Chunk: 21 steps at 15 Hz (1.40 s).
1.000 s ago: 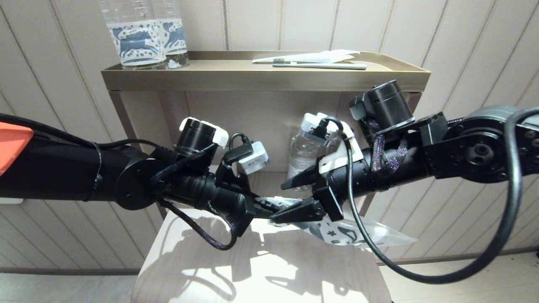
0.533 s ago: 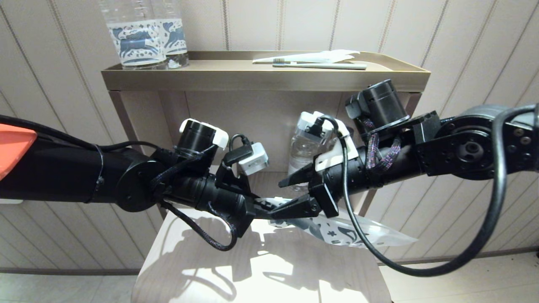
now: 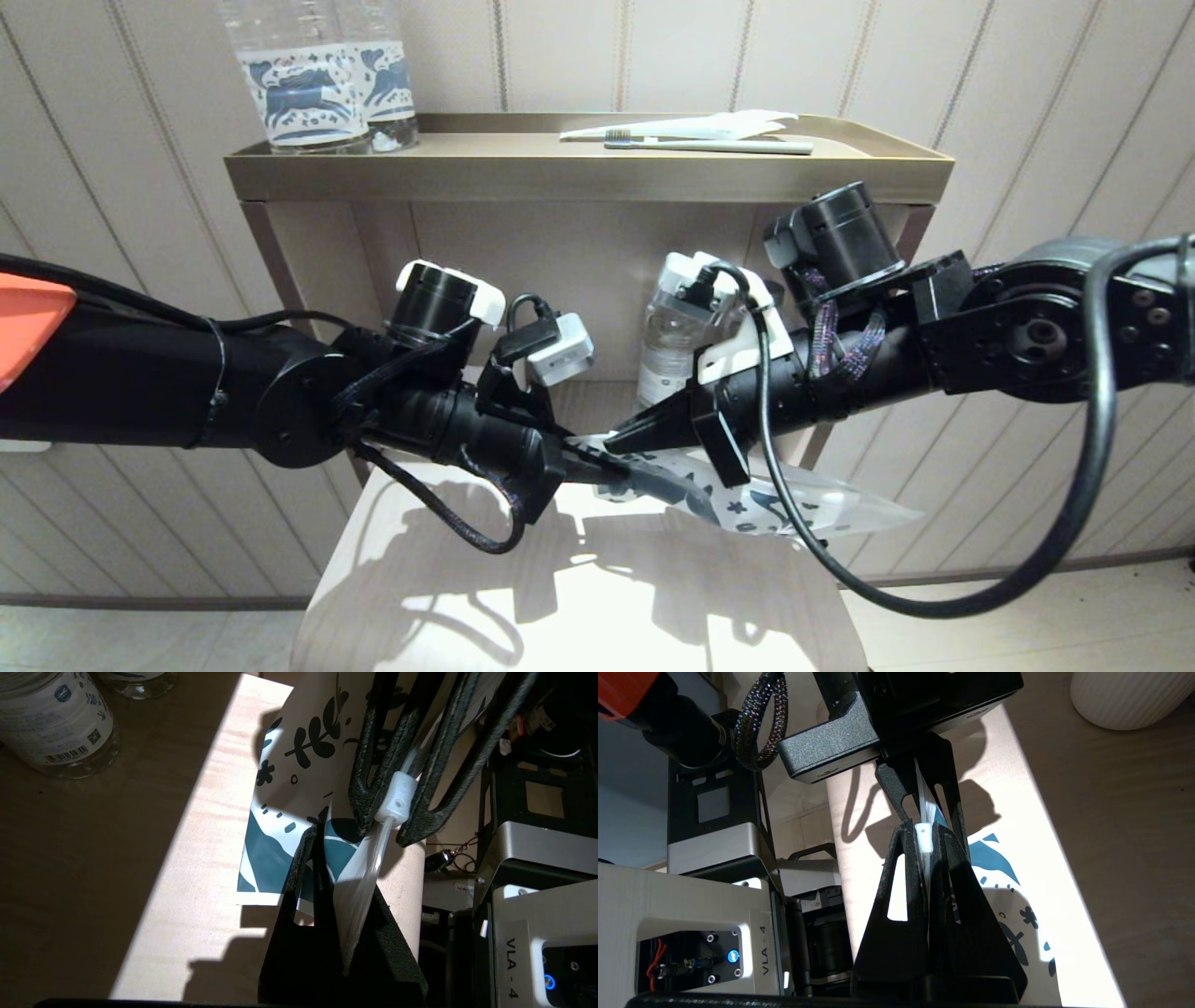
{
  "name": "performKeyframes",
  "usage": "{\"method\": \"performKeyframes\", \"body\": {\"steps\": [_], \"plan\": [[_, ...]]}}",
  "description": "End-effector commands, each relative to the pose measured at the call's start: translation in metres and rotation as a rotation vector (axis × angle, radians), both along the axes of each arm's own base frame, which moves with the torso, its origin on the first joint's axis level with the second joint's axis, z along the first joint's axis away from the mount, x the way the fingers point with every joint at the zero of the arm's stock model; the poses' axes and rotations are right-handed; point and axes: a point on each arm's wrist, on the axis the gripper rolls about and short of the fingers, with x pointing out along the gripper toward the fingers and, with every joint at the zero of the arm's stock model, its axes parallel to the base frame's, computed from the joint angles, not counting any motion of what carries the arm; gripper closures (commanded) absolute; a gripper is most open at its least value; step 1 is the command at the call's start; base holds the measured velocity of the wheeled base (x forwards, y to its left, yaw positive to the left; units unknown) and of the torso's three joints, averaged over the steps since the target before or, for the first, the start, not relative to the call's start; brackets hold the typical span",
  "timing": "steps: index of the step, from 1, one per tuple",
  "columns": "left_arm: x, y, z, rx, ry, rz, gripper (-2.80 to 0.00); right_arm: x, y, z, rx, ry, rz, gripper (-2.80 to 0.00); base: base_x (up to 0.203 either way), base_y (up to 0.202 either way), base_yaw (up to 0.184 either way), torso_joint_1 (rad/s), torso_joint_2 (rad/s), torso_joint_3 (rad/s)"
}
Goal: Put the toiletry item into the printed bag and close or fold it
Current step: Close the strorage bag and place it on the desk
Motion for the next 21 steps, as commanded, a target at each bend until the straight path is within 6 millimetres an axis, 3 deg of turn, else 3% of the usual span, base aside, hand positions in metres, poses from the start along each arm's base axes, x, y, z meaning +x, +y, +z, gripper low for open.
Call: {"method": "performKeyframes", "body": {"steps": [1, 7, 11, 21], "plan": [[-0.002, 0.001, 0.003, -0.007, -0.007, -0.006, 0.00, 0.001, 0.001, -0.002, -0.002, 0.008, 0.003, 0.00, 0.000, 0.000, 0.000, 0.000, 0.00, 0.000], [-0.003, 0.002, 0.000, -0.001, -0.002, -0.009, 0.00, -0.005, -0.005, 0.005, 0.002, -0.006, -0.006, 0.00, 0.000, 0.000, 0.000, 0.000, 0.00, 0.000], [-0.002, 0.002, -0.001, 0.003, -0.004, -0.010, 0.00, -0.017, -0.021, 0.008, 0.002, -0.014, -0.028, 0.00, 0.000, 0.000, 0.000, 0.000, 0.00, 0.000], [-0.002, 0.003, -0.002, 0.005, -0.004, -0.006, 0.00, -0.044, -0.083, 0.008, -0.009, -0.026, -0.166, 0.00, 0.000, 0.000, 0.000, 0.000, 0.00, 0.000]]}}
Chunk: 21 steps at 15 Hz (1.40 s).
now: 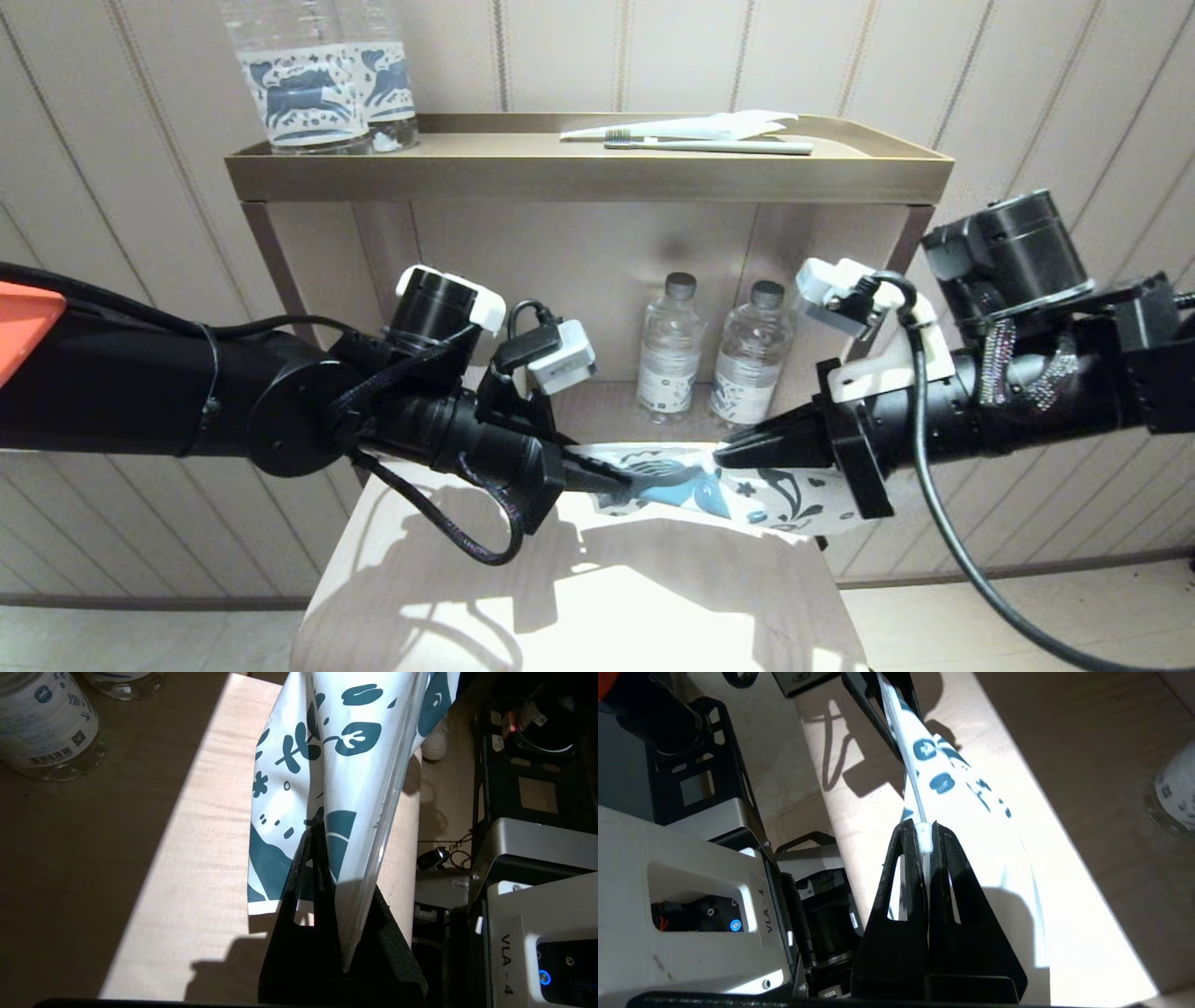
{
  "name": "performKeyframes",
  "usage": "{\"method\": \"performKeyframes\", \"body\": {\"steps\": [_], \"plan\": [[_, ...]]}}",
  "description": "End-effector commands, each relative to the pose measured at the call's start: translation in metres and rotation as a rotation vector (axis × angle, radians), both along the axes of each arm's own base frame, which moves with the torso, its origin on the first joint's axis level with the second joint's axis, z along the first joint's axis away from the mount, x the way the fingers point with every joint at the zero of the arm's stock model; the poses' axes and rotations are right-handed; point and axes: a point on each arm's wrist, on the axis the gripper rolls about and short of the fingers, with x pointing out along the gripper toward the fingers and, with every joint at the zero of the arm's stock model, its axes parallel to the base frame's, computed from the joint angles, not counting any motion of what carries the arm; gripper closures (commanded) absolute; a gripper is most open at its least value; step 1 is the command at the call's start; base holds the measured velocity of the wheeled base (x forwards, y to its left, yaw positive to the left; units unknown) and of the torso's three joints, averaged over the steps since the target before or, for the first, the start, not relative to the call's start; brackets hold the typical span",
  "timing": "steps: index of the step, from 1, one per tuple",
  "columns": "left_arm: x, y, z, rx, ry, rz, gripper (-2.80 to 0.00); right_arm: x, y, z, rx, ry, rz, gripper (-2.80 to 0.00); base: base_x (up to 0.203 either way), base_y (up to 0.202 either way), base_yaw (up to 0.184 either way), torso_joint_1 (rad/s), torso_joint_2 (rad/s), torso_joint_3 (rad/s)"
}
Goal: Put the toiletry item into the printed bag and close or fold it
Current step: Close the strorage bag and place it on the desk
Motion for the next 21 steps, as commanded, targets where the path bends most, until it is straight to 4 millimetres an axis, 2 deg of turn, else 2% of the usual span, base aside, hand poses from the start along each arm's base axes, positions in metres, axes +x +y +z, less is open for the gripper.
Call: {"method": "performKeyframes", "body": {"steps": [1, 9, 17, 21], "plan": [[0.001, 0.001, -0.001, 0.000, 0.002, -0.001, 0.00, -0.013, -0.014, 0.006, 0.010, -0.027, -0.023, 0.00, 0.000, 0.000, 0.000, 0.000, 0.00, 0.000], [0.002, 0.003, -0.002, 0.004, 0.003, 0.007, 0.00, -0.042, -0.055, 0.000, 0.006, -0.029, -0.157, 0.00, 0.000, 0.000, 0.000, 0.000, 0.00, 0.000], [0.001, 0.003, -0.002, 0.005, 0.001, 0.004, 0.00, -0.056, -0.077, -0.010, -0.021, -0.051, -0.219, 0.00, 0.000, 0.000, 0.000, 0.000, 0.00, 0.000], [0.001, 0.003, -0.002, 0.005, -0.001, 0.006, 0.00, -0.054, -0.077, -0.010, -0.013, -0.047, -0.209, 0.00, 0.000, 0.000, 0.000, 0.000, 0.00, 0.000]]}}
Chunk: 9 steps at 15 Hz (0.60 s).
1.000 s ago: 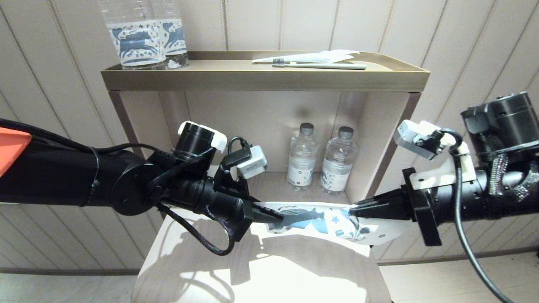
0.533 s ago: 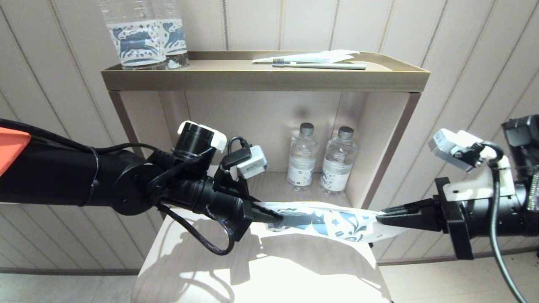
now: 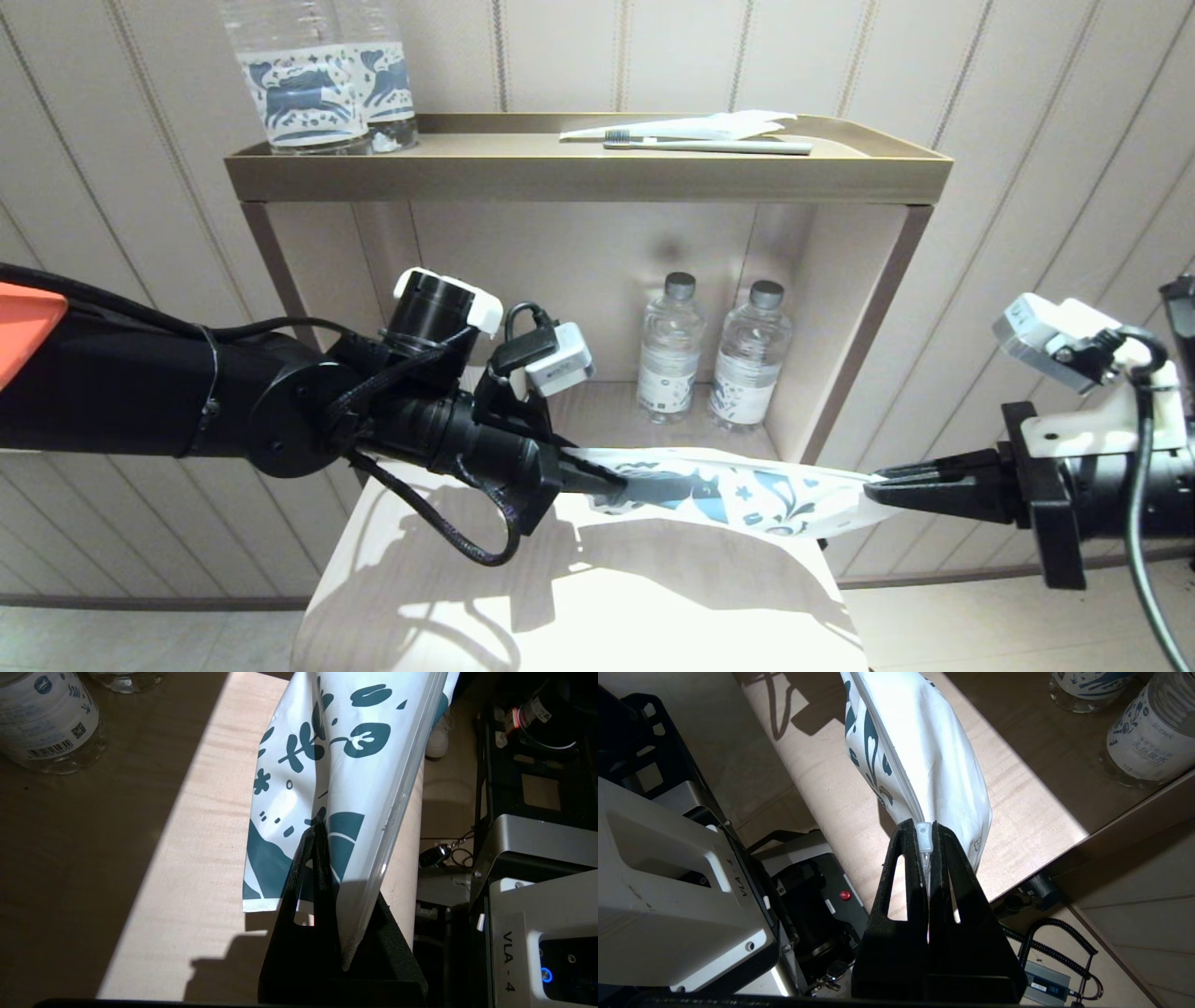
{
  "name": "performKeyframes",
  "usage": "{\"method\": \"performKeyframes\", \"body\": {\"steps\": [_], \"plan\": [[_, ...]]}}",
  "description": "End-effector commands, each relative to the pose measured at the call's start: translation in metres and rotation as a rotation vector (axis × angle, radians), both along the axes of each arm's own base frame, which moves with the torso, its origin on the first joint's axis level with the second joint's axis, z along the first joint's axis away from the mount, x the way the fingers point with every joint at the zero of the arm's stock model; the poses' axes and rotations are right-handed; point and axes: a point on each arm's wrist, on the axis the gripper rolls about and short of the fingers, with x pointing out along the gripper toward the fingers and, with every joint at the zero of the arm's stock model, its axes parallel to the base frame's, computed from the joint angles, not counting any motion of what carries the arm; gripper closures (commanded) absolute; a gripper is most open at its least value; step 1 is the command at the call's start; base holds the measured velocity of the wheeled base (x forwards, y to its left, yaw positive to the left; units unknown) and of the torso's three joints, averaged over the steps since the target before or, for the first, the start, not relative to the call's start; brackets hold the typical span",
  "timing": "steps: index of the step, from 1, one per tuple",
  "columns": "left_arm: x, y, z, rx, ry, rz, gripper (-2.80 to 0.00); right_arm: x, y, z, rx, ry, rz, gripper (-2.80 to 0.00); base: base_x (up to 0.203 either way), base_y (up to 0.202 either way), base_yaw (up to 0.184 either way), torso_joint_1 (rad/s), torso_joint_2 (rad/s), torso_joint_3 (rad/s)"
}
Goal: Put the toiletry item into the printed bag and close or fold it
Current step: Close the strorage bag and place it on the desk
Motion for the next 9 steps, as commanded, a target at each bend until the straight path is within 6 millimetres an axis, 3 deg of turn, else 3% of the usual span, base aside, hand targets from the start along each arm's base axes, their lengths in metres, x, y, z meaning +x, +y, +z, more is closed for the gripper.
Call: {"method": "performKeyframes", "body": {"steps": [1, 2, 3, 9], "plan": [[0.0001, -0.0001, 0.0006, -0.003, -0.003, -0.004, 0.00, 0.0013, -0.0008, 0.0010, 0.001, -0.004, -0.002, 0.00, 0.000, 0.000, 0.000, 0.000, 0.00, 0.000], [0.0003, -0.0003, 0.0001, -0.002, -0.003, -0.003, 0.00, 0.0014, -0.0019, 0.0002, -0.001, -0.005, -0.008, -1.50, 0.000, 0.000, 0.000, 0.000, 0.00, 0.000], [0.0003, -0.0003, 0.0001, -0.002, -0.002, -0.004, 0.00, 0.0011, -0.0023, 0.0003, -0.002, -0.008, -0.009, -2.80, 0.000, 0.000, 0.000, 0.000, 0.00, 0.000], [0.0005, 0.0008, -0.0025, 0.011, 0.010, 0.014, 0.00, 0.0018, -0.0052, 0.0055, 0.008, -0.021, -0.025, -2.80, 0.000, 0.000, 0.000, 0.000, 0.00, 0.000]]}}
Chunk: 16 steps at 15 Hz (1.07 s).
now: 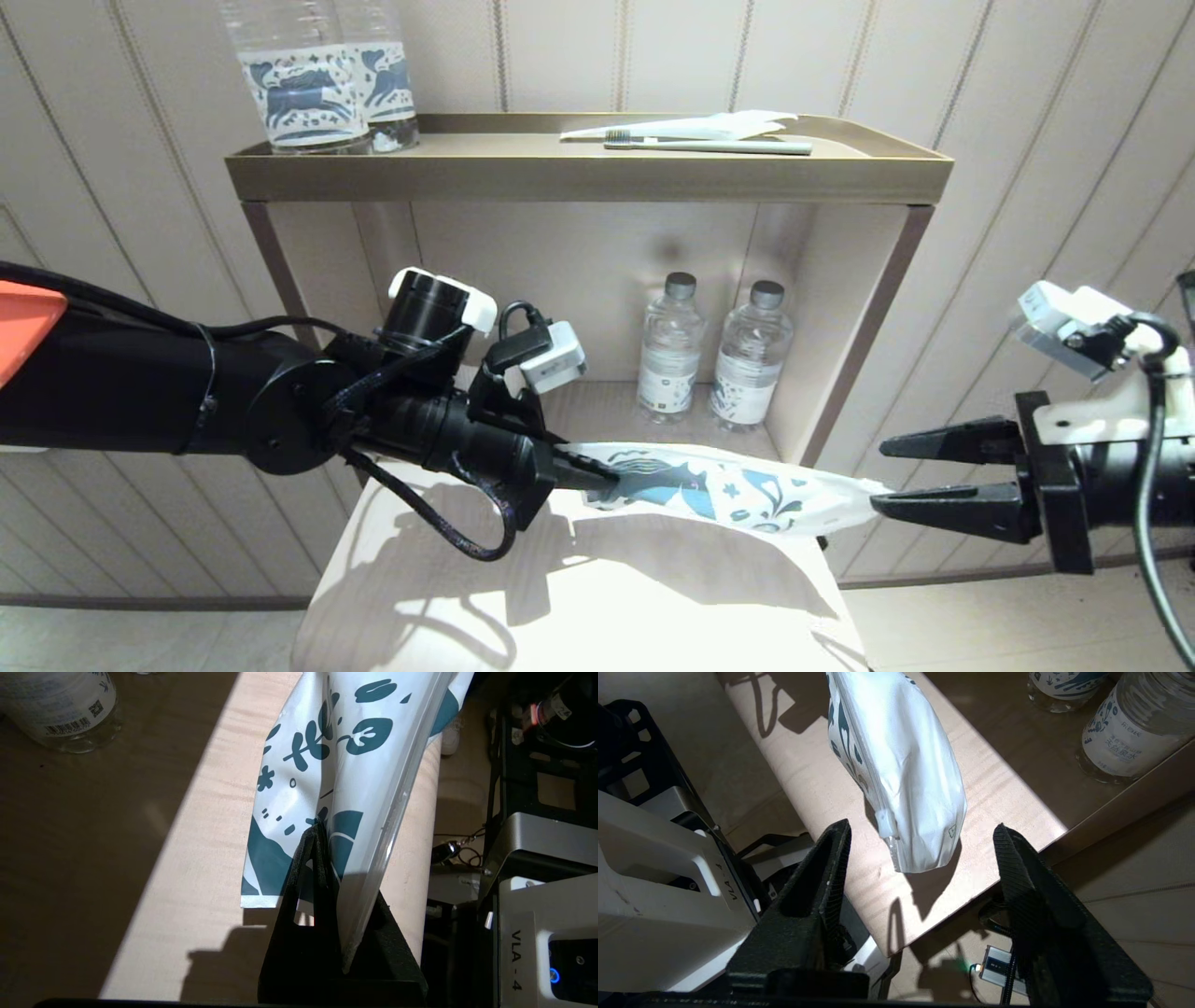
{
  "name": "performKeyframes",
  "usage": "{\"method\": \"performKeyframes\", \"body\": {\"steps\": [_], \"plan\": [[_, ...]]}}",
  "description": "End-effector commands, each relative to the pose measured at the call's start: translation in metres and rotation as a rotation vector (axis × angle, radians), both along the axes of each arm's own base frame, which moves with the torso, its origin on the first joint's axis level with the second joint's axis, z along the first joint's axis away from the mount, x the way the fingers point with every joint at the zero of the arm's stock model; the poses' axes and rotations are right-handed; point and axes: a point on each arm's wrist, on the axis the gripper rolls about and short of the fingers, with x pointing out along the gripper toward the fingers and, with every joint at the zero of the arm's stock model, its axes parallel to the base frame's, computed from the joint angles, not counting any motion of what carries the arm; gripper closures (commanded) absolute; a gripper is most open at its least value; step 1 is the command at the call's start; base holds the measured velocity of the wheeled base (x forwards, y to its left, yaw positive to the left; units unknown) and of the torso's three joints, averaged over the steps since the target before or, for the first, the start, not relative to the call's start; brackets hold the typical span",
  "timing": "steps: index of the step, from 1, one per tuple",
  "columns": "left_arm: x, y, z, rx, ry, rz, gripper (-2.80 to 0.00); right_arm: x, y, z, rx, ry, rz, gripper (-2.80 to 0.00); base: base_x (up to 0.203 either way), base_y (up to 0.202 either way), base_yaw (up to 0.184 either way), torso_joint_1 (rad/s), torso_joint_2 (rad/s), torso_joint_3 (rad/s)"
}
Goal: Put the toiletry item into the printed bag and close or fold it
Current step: Close the strorage bag and place it on the desk
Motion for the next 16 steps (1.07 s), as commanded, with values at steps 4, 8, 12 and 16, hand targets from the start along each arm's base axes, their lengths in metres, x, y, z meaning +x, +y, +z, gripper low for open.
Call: {"method": "performKeyframes", "body": {"steps": [4, 8, 12, 16], "plan": [[0.014, 0.028, -0.014, 0.062, 0.021, 0.135, 0.00, -0.002, -0.015, 0.003, 0.042, -0.009, -0.031, -2.80, 0.000, 0.000, 0.000, 0.000, 0.00, 0.000], [0.016, 0.053, -0.027, 0.098, 0.067, 0.211, 0.00, -0.006, -0.020, 0.004, 0.077, -0.009, -0.025, 0.00, 0.000, 0.000, 0.000, 0.000, 0.00, 0.000], [0.010, 0.066, -0.030, 0.128, 0.093, 0.284, 0.00, -0.007, -0.019, 0.003, 0.128, 0.063, -0.055, 0.00, 0.000, 0.000, 0.000, 0.000, 0.00, 0.000], [0.010, 0.066, -0.030, 0.135, 0.092, 0.296, 0.00, -0.007, -0.018, 0.002, 0.133, 0.075, -0.055, 0.00, 0.000, 0.000, 0.000, 0.000, 0.00, 0.000]]}}
